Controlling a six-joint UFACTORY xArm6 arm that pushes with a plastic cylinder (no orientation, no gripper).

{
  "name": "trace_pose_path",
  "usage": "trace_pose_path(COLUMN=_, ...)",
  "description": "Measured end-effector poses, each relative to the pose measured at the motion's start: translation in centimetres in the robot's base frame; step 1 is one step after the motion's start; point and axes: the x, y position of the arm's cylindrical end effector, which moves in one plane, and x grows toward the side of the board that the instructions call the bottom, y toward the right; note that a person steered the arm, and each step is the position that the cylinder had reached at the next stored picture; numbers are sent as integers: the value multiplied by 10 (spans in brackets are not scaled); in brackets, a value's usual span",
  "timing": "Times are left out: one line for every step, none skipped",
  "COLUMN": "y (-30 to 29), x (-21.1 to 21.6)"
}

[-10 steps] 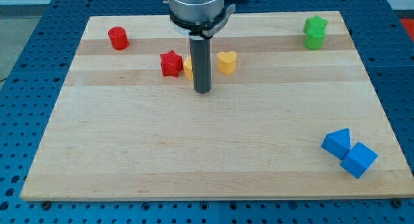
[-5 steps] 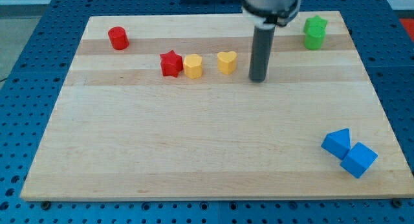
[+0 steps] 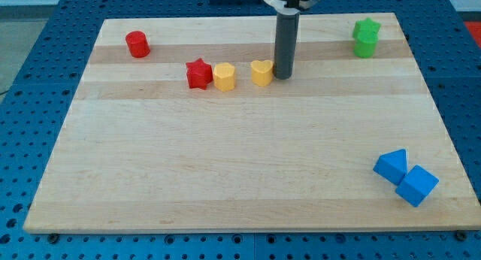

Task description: Push the heart slightly to the left

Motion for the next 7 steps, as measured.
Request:
trace_pose_path(y=-2, x=0)
trace_pose_path(y=-2, x=0)
trace_pose_path(y=-7, x=1)
trace_pose_path(y=-17, x=4)
trace_pose_path(y=-19, x=6)
trace_pose_path(y=-19, x=7)
trace_pose_path(y=2, x=-13)
